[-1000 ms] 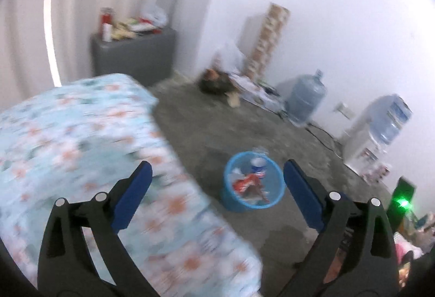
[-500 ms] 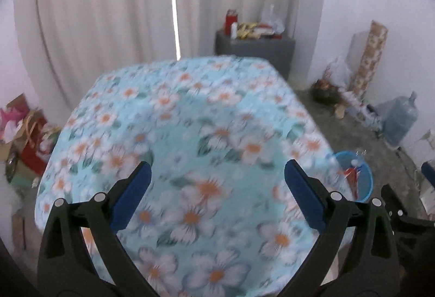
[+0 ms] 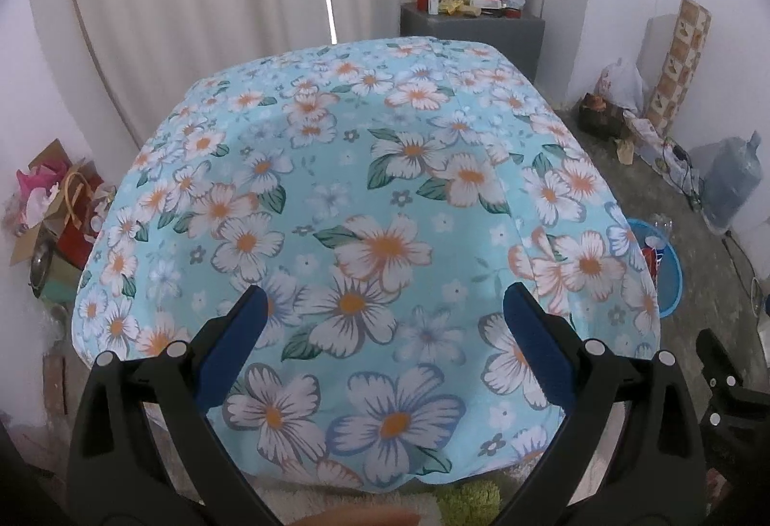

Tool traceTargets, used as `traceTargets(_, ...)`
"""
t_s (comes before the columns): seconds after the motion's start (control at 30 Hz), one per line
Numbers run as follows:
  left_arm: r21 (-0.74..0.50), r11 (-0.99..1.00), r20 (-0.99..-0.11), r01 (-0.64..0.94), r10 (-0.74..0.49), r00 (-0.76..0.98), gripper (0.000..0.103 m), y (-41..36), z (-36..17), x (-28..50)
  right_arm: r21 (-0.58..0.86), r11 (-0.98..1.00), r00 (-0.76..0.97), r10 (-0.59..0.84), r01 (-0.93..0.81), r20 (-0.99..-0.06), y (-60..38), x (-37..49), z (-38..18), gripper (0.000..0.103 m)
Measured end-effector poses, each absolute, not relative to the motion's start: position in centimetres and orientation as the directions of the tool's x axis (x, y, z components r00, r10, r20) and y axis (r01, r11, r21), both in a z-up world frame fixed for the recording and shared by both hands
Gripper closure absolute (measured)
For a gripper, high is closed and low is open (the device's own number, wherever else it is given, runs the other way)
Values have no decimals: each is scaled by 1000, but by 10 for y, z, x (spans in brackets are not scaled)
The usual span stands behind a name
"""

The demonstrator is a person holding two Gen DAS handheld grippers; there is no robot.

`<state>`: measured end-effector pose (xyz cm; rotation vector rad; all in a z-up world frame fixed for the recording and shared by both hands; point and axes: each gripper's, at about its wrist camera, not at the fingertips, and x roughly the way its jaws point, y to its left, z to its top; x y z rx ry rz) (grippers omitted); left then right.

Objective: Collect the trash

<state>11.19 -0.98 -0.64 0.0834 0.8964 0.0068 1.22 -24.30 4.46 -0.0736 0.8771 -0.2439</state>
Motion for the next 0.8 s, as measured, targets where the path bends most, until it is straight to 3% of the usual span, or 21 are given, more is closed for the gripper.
traceTargets(0.8,72,997,-771,7,51,634,9,-3,-1,109,-139,974,622,-220,177,-752,-237,13,50,7)
